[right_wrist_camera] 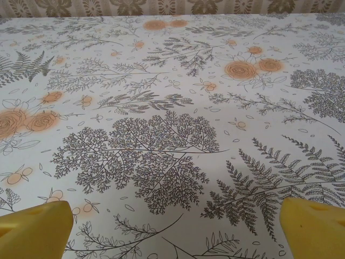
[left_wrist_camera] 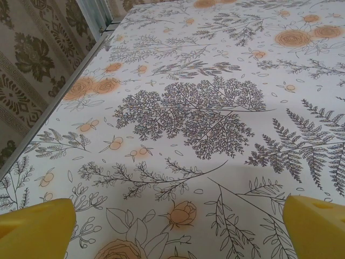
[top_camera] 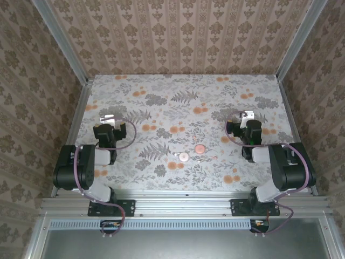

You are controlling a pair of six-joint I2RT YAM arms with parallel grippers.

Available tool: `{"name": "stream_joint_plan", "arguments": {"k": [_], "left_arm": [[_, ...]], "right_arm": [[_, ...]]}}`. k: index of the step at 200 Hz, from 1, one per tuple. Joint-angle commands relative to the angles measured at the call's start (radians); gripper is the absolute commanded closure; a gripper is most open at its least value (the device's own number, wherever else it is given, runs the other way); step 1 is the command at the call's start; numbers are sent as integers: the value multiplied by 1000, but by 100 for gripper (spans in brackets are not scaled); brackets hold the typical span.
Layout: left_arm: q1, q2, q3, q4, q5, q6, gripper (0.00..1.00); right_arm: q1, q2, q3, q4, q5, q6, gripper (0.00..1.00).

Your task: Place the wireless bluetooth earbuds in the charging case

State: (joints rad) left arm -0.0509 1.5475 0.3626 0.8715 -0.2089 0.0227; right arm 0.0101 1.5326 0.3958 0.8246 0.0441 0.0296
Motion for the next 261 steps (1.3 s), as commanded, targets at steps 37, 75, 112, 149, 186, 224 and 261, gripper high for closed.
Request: {"name": "stream_joint_plan", "arguments": {"k": [37,75,112,149,186,224,261], "left_arm": [[1,-10,25,18,12,0,0],[1,-10,25,18,10,0,0],[1,-10,24,18,12,1,0],[1,-9,24,18,11,0,0],[2,-9,25,18,11,0,0],[1,-11,24,19,11,0,0],[-15,-54,35,-31,21,29,0]], "right_arm": [[-1,-1,13,30,-10,2,0],[0,-2,14,30,-10,3,0],[-1,0,14,28,-10,3,0],[-1,-1,14,28,-11,4,0],[0,-1,14,28,-10,3,0],[-1,-6,14,26,-5,4,0],[2,-132,142,-334,0,29,0]]}}
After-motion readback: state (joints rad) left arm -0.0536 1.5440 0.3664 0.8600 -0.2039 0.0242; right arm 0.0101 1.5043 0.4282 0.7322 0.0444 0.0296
